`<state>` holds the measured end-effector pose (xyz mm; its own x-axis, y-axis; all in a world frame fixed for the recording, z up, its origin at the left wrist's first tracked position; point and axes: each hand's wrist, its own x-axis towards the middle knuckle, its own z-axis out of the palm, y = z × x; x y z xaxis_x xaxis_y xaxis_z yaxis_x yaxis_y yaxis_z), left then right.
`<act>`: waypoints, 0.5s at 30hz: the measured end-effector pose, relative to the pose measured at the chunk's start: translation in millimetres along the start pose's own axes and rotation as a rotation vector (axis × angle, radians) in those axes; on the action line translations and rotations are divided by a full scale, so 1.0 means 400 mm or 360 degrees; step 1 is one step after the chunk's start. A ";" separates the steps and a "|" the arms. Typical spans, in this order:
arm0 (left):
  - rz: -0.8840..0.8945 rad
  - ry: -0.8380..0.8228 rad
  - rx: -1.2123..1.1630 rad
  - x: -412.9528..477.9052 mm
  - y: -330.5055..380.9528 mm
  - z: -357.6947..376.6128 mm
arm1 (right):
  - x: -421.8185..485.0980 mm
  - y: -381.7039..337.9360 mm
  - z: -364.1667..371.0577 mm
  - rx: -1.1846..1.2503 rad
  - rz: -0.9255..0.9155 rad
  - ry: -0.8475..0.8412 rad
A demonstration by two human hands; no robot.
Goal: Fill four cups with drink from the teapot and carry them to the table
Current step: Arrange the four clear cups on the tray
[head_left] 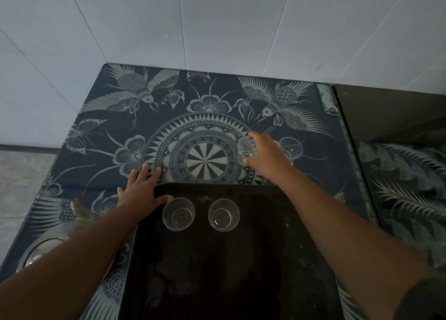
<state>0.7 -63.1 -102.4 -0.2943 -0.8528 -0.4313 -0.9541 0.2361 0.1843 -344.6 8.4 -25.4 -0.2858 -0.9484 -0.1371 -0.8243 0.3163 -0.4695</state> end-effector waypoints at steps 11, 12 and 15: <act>-0.0001 -0.0013 0.0005 -0.003 0.004 -0.008 | -0.211 -0.004 -0.101 0.0083 -0.0007 -0.0047; -0.0004 -0.0010 0.0007 -0.003 0.003 -0.008 | -0.235 0.000 -0.098 0.0061 0.0003 -0.0042; -0.0003 -0.0009 0.0008 -0.004 0.006 -0.011 | -0.308 0.013 -0.070 0.0057 0.0016 -0.0058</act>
<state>-0.9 -63.2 -97.5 -0.2931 -0.8504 -0.4368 -0.9548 0.2370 0.1794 -327.4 127.3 13.5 -0.2752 -0.9456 -0.1734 -0.8032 0.3253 -0.4990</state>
